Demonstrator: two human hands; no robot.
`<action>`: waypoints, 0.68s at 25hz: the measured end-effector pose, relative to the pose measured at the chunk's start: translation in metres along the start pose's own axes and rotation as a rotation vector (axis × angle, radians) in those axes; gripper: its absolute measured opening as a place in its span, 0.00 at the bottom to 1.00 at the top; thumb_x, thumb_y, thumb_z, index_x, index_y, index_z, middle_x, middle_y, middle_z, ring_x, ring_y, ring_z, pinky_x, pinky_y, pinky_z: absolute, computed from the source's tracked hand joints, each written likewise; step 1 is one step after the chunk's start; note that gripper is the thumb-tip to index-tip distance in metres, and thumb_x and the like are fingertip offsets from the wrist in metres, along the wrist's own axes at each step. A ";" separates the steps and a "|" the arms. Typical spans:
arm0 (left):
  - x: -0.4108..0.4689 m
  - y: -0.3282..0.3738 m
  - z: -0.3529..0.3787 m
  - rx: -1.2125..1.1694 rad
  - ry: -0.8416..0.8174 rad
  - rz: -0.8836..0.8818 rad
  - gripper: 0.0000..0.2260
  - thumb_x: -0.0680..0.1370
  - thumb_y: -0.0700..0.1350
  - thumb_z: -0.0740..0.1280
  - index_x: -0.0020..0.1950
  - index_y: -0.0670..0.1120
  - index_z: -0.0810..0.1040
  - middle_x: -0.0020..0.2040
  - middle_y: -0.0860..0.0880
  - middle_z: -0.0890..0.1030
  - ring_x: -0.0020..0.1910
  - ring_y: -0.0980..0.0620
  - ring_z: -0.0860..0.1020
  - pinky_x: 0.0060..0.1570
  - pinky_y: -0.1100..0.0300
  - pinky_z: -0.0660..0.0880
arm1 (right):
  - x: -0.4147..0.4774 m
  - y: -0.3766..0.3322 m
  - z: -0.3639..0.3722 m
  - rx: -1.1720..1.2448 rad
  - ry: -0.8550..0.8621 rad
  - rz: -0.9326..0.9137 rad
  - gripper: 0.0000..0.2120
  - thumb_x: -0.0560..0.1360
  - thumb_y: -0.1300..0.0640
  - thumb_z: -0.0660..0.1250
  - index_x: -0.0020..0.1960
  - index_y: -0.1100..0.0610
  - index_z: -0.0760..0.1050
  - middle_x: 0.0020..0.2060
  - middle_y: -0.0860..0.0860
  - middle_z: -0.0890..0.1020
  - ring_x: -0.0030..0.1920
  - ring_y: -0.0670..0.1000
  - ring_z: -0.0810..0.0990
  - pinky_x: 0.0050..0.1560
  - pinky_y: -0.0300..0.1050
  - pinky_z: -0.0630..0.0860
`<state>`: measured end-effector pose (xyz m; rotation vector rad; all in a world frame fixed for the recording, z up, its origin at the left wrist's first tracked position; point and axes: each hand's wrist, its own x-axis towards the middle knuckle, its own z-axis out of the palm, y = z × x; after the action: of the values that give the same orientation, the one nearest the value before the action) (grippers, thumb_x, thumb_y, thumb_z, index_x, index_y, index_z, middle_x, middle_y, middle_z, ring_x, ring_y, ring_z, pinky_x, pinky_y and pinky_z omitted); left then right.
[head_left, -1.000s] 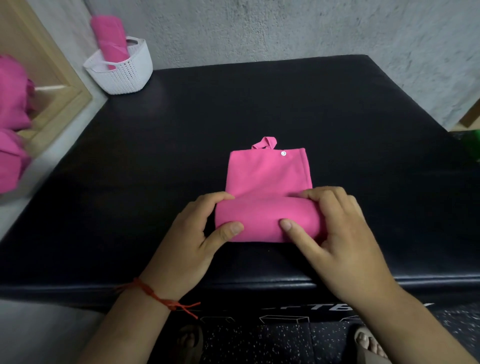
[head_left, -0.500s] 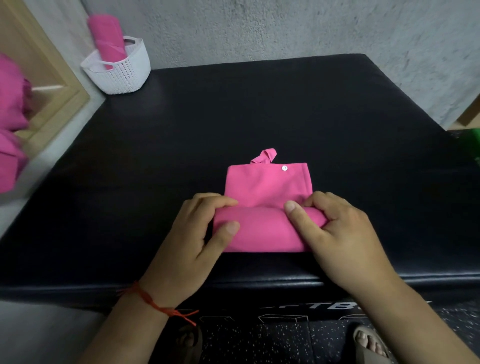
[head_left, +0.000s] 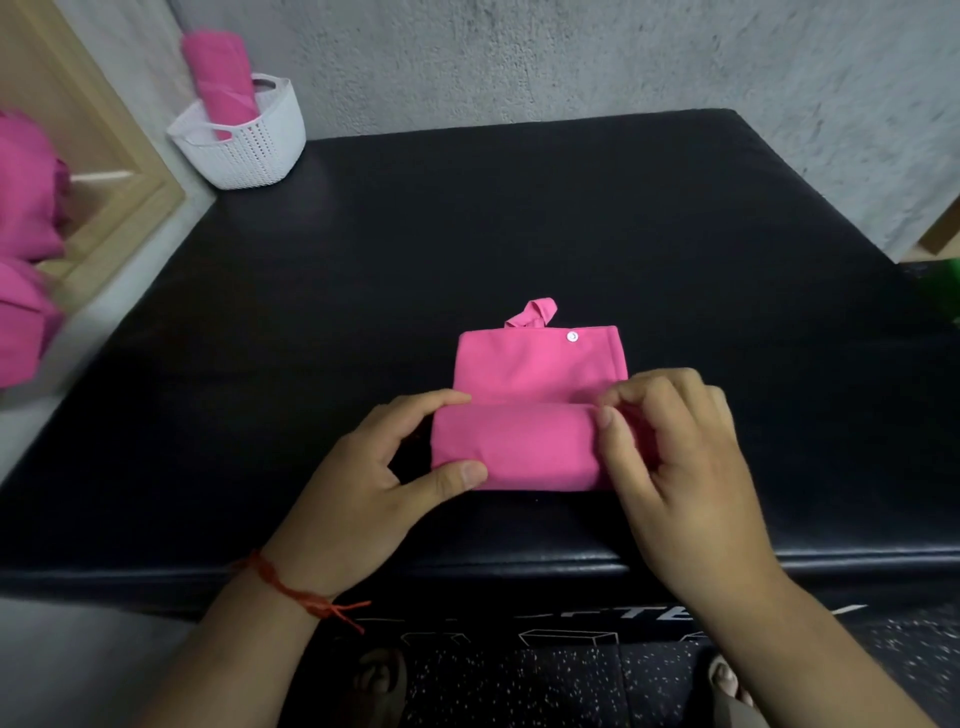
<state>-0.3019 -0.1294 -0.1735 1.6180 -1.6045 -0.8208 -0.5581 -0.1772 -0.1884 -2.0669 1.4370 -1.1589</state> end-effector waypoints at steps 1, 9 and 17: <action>0.002 0.000 0.000 0.028 0.007 -0.016 0.24 0.73 0.64 0.73 0.68 0.69 0.75 0.63 0.64 0.78 0.66 0.66 0.74 0.64 0.66 0.69 | 0.000 0.001 -0.001 -0.008 -0.022 -0.009 0.09 0.84 0.46 0.62 0.59 0.47 0.79 0.54 0.39 0.75 0.56 0.48 0.73 0.57 0.32 0.68; 0.008 0.002 0.016 0.133 0.118 0.075 0.23 0.82 0.67 0.53 0.54 0.55 0.82 0.49 0.60 0.78 0.52 0.53 0.76 0.49 0.70 0.69 | 0.008 -0.001 -0.009 -0.115 -0.067 0.020 0.13 0.85 0.40 0.57 0.45 0.44 0.71 0.41 0.41 0.73 0.45 0.45 0.73 0.43 0.34 0.65; -0.005 -0.001 0.007 0.006 0.025 0.064 0.29 0.68 0.60 0.79 0.67 0.62 0.74 0.64 0.60 0.78 0.65 0.56 0.77 0.60 0.67 0.73 | 0.016 -0.003 -0.008 -0.097 -0.088 0.138 0.17 0.84 0.42 0.61 0.38 0.45 0.68 0.35 0.43 0.72 0.40 0.44 0.74 0.37 0.42 0.63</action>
<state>-0.3071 -0.1243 -0.1780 1.5664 -1.6341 -0.7603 -0.5600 -0.1895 -0.1748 -2.0190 1.5936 -0.9500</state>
